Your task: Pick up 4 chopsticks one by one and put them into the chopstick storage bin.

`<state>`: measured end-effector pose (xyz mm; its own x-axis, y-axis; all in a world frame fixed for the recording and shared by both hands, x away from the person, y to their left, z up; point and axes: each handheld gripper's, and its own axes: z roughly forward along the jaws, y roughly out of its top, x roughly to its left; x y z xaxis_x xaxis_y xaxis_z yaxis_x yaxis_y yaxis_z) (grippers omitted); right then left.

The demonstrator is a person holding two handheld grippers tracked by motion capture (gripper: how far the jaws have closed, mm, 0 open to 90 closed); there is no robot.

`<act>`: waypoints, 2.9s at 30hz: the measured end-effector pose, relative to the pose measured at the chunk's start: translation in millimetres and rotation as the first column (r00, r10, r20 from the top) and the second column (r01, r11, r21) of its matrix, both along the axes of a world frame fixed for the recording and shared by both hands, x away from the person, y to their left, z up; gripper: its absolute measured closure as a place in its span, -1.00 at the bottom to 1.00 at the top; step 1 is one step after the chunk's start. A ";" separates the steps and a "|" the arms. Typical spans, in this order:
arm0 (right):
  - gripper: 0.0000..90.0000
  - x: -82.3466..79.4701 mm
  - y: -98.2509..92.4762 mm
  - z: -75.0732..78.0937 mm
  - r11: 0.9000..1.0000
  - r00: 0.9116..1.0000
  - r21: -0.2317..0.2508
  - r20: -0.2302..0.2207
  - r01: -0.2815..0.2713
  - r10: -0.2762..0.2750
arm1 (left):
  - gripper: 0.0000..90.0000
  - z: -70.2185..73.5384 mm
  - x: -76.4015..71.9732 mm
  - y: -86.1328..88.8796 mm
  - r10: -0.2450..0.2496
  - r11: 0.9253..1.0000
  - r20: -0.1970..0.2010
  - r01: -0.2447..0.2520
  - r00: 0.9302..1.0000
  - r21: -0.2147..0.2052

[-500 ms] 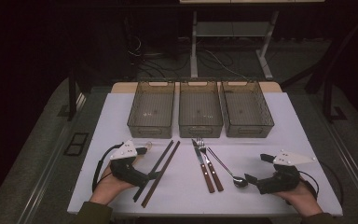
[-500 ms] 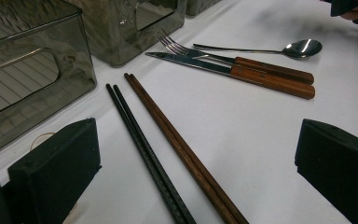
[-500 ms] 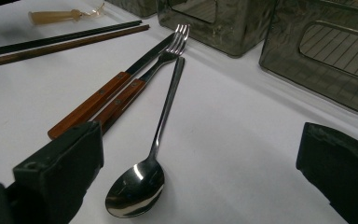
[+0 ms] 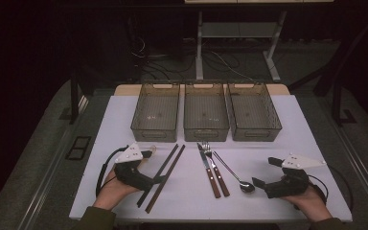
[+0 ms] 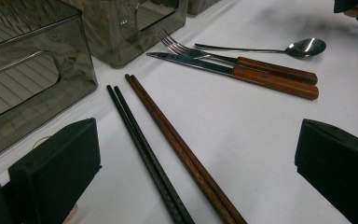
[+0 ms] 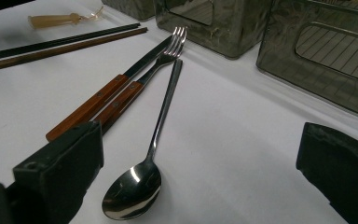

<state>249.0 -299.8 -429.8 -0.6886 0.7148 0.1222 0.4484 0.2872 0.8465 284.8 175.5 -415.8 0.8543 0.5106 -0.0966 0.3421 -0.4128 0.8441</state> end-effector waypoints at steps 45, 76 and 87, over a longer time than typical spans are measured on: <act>-0.98 0.5 -1.6 -0.1 1.000 1.000 -0.002 -0.001 0.020 -0.020 | 0.37 -12.5 12.2 -13.5 0.085 0.993 -0.077 -0.078 0.993 0.090; -0.98 0.4 -1.9 -0.1 1.000 1.000 -0.004 0.001 0.024 -0.024 | 0.85 -23.5 22.1 -13.9 0.171 0.971 -0.155 -0.140 0.973 0.194; -0.98 0.4 -1.7 -0.2 1.000 1.000 -0.009 0.001 0.025 -0.025 | 0.84 -25.1 24.1 -14.5 0.168 0.971 -0.160 -0.136 0.973 0.194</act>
